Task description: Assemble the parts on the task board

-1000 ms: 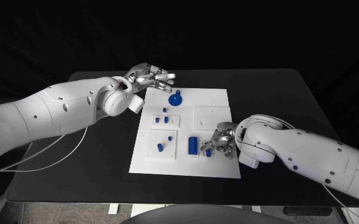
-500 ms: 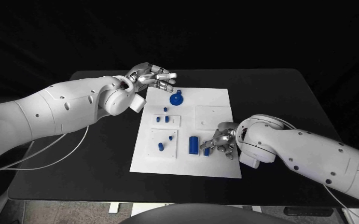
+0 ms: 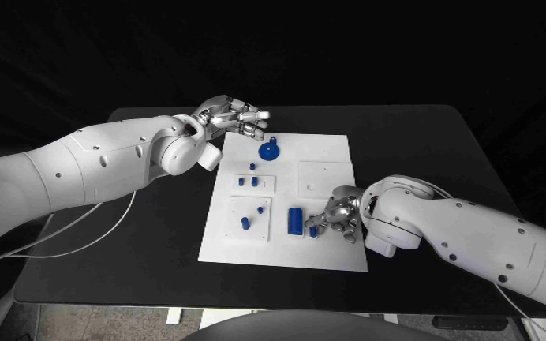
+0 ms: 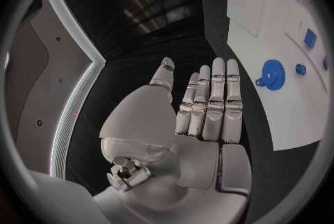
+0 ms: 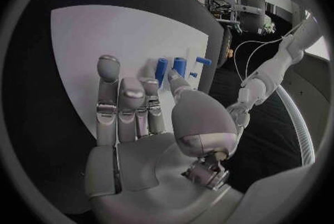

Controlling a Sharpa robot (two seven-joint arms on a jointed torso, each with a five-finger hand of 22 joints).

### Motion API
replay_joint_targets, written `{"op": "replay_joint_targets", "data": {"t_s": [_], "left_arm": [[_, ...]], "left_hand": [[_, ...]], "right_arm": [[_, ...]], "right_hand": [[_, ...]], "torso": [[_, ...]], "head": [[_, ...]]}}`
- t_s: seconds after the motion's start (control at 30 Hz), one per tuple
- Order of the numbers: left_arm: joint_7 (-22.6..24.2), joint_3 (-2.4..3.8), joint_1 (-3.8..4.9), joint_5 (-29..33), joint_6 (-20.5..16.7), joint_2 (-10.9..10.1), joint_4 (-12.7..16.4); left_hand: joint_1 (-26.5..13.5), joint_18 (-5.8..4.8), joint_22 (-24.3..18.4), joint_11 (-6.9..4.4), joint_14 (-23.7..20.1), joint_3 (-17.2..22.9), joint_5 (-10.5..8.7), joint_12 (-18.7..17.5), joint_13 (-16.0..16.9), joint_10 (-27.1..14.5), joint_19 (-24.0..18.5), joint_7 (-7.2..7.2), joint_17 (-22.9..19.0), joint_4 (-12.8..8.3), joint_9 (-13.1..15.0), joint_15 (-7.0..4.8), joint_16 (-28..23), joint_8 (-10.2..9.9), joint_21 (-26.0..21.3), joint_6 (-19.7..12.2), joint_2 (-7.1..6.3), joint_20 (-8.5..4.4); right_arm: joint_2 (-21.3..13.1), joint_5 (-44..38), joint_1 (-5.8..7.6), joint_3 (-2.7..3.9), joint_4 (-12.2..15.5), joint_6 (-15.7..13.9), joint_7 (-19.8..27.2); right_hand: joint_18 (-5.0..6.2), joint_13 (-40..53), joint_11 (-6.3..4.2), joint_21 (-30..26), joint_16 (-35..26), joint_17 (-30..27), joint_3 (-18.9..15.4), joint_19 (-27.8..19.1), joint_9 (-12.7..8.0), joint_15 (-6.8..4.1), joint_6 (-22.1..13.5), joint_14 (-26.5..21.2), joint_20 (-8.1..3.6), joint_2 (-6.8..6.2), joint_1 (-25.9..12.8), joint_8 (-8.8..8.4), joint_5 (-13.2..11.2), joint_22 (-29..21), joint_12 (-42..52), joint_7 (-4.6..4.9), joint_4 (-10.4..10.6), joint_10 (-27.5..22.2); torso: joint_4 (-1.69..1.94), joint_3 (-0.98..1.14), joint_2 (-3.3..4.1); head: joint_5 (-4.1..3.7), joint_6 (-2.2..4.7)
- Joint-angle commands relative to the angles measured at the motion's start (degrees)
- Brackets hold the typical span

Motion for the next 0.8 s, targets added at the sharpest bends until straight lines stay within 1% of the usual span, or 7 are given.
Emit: {"op": "replay_joint_targets", "data": {"t_s": [0.03, 0.13, 0.2, 0.27, 0.5, 0.67, 0.8], "left_arm": [[0.21, 0.01, 0.02, -0.37, 0.9, 0.06, 0.11], [0.18, 0.01, 0.02, -0.38, 0.91, 0.05, 0.1], [0.15, 0.01, 0.02, -0.39, 0.92, 0.04, 0.11], [0.12, 0.01, 0.02, -0.39, 0.92, 0.01, 0.13], [0.04, 0.0, 0.02, -0.4, 0.93, -0.12, 0.15], [0.02, -0.01, 0.02, -0.4, 0.98, -0.14, 0.19], [0.01, -0.02, 0.02, -0.4, 0.99, -0.16, 0.18]], "left_hand": [[-0.09, -0.23, -0.07, 0.17, 0.02, -0.25, 0.15, 0.1, 0.08, -0.18, 0.03, 0.09, -0.09, 0.22, -0.06, 0.07, -0.11, 0.15, 0.22, 0.28, 0.45, -0.05], [-0.09, -0.23, -0.07, 0.17, 0.02, -0.25, 0.15, 0.1, 0.08, -0.18, 0.03, 0.09, -0.09, 0.22, -0.06, 0.07, -0.11, 0.15, 0.22, 0.28, 0.45, -0.05], [-0.09, -0.23, -0.07, 0.17, 0.02, -0.25, 0.15, 0.1, 0.08, -0.18, 0.03, 0.09, -0.09, 0.22, -0.06, 0.07, -0.11, 0.15, 0.22, 0.28, 0.45, -0.05], [-0.09, -0.23, -0.07, 0.17, 0.02, -0.25, 0.15, 0.1, 0.08, -0.18, 0.03, 0.09, -0.09, 0.22, -0.06, 0.07, -0.11, 0.15, 0.22, 0.28, 0.45, -0.05], [-0.09, -0.23, -0.07, 0.17, 0.02, -0.25, 0.15, 0.1, 0.08, -0.18, 0.03, 0.09, -0.09, 0.22, -0.06, 0.07, -0.11, 0.15, 0.22, 0.28, 0.45, -0.05], [-0.09, -0.23, -0.07, 0.17, 0.02, -0.25, 0.15, 0.1, 0.08, -0.18, 0.03, 0.09, -0.09, 0.22, -0.06, 0.07, -0.11, 0.15, 0.22, 0.28, 0.45, -0.05], [0.03, -0.22, -0.08, 0.17, 0.02, -0.26, 0.18, 0.1, 0.07, -0.17, 0.04, 0.11, -0.08, 0.2, -0.07, 0.07, -0.11, 0.15, 0.23, 0.23, 0.53, -0.05]], "right_arm": [[-0.17, -0.34, -0.16, -0.08, 0.15, -0.66, 1.3], [-0.46, -0.1, -0.16, -0.08, 0.16, -0.12, 2.21], [-0.74, 0.41, -0.17, -0.08, 0.13, 0.41, 3.17], [-1.1, 0.98, -0.22, -0.08, 0.15, 1.05, 4.07], [-2.57, 2.05, -0.74, -0.07, 0.58, 2.64, 6.24], [-3.3, 2.48, -1.08, -0.07, 0.93, 3.27, 6.97], [-3.74, 2.62, -1.31, -0.06, 1.16, 4.18, 7.05]], "right_hand": [[-0.59, -0.05, 0.0, -0.25, -0.37, -0.1, 0.11, 2.52, 0.02, -0.21, -0.44, 0.09, -0.14, 0.13, 0.81, -0.36, 0.29, 0.0, -0.16, 0.05, -0.41, -0.35], [-0.61, -0.07, -0.02, -0.34, -0.37, -0.09, 0.36, 2.51, -0.03, -0.22, -0.45, 0.11, -0.16, 0.3, 1.05, -0.36, 0.33, -0.03, -0.17, 0.03, -0.83, -0.36], [-0.61, -0.21, 0.19, -0.83, -0.6, -0.27, 0.16, 2.39, -0.26, -0.11, -1.29, 0.04, -0.12, -0.57, 1.34, -0.38, 0.27, -0.17, -0.38, 0.32, -1.37, -0.6], [-0.4, -0.22, 0.55, -1.1, -0.78, -0.39, -0.56, 2.36, -0.72, 0.11, -3.14, 0.03, 0.1, -1.38, 1.68, -0.35, 0.39, -0.26, -0.31, 1.0, -1.39, -0.82], [-0.06, -0.59, 0.83, -1.54, -0.96, -0.42, -2.43, 2.39, -0.99, 0.28, -4.3, 0.0, 0.32, -3.19, 2.43, -0.36, 0.46, -0.3, -0.26, 1.4, 0.42, -1.11], [0.02, -0.74, 0.92, -1.64, -0.95, -0.32, -5.04, 2.42, -0.89, 0.31, -4.74, 0.01, 0.39, -3.48, 2.58, -0.35, 0.49, -0.29, -0.16, 1.51, 2.21, -1.14], [0.01, -0.81, 0.91, -1.57, -0.94, -0.29, -5.42, 2.4, -0.87, 0.33, -4.77, 0.02, 0.39, -3.54, 3.09, -0.34, 0.46, -0.25, -0.21, 1.51, 2.06, -1.21]], "torso": [[-0.02, 0.04, 0.02], [-0.01, 0.04, 0.01], [0.0, 0.01, 0.01], [0.01, 0.03, 0.02], [-0.05, 0.03, 0.0], [-0.04, 0.07, 0.02], [-0.02, 0.05, 0.01]], "head": [[-0.08, 0.11], [-0.13, 0.11], [-0.17, 0.12], [-0.17, 0.17], [-0.22, 0.2], [-0.29, 0.21], [-0.37, 0.23]]}}
